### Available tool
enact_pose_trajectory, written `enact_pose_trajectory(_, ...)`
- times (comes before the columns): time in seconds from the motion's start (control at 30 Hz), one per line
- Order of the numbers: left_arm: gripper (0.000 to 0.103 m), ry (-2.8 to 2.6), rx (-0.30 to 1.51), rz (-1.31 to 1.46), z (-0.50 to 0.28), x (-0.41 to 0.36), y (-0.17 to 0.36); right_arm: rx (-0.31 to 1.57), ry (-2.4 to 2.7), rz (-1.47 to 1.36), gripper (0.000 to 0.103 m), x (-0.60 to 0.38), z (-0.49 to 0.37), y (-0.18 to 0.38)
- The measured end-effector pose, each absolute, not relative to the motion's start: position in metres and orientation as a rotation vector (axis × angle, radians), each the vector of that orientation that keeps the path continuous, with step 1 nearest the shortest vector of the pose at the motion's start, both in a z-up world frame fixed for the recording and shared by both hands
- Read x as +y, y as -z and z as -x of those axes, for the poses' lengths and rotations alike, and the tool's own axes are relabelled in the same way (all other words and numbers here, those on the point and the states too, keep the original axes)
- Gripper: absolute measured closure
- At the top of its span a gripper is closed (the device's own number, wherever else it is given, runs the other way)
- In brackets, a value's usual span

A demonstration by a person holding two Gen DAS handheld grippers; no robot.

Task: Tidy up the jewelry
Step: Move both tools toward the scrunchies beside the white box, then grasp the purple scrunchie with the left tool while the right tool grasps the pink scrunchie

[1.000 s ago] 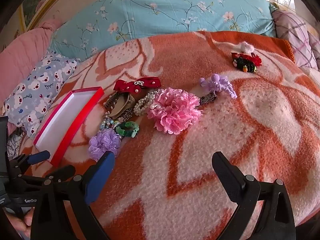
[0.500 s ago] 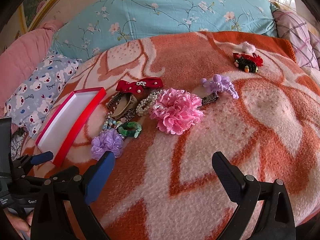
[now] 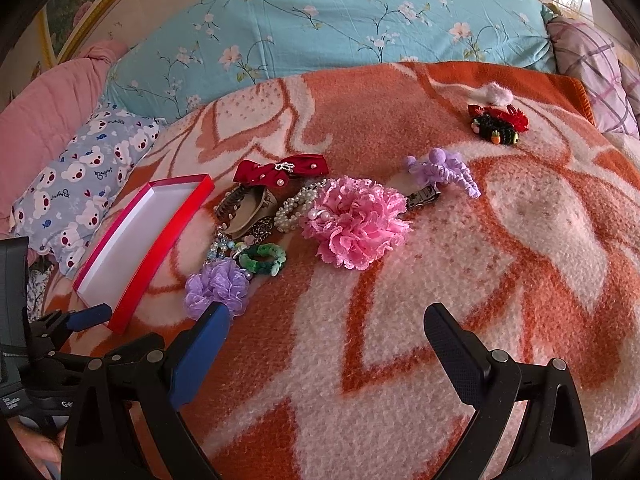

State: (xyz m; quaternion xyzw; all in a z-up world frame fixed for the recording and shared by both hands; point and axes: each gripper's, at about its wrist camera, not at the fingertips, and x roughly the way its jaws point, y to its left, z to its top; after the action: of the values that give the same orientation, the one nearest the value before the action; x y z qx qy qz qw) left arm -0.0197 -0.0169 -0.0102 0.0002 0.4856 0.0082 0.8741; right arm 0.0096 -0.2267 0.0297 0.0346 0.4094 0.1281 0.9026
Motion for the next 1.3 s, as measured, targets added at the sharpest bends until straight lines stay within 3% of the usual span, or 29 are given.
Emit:
enact_pose_trajectory(0.13,0.0,-0.013,1.018,0.01,0.017,-0.014,0.011,0.938,-0.248,-0.052,0.004,-0.225,-0.014,-0.027)
enact_pose_trajectory(0.8,0.002,0.102,1.028,0.091,-0.027,-0.011,0.023,0.914,-0.214,-0.063,0.005,-0.233,-0.054,-0.02)
enact_pose_trajectory(1.03,0.027,0.161,1.081,0.127,-0.046,-0.014,0.041,0.935,-0.194,-0.061,0.007,-0.229,-0.086,-0.014)
enact_pose_trajectory(1.1,0.044,0.187,1.097,0.145,-0.048,-0.014,0.047,0.937,-0.181,-0.033,0.015,-0.227,-0.093,-0.009)
enact_pose_trajectory(1.17,0.068,0.218,1.102,0.166,-0.049,-0.014,0.049,0.964,-0.182,-0.037,0.034,-0.226,-0.099,0.0)
enact_pose_trajectory(1.2,0.073,0.233,1.102,0.176,-0.049,-0.013,0.049,0.97,-0.181,-0.033,0.042,-0.226,-0.1,0.003)
enact_pose_trajectory(1.27,0.084,0.247,1.091,0.181,-0.047,-0.013,0.046,0.981,-0.187,-0.05,0.076,-0.228,-0.099,0.006)
enact_pose_trajectory(1.3,0.086,0.251,1.086,0.181,-0.046,-0.012,0.045,0.978,-0.193,-0.062,0.078,-0.229,-0.098,0.006)
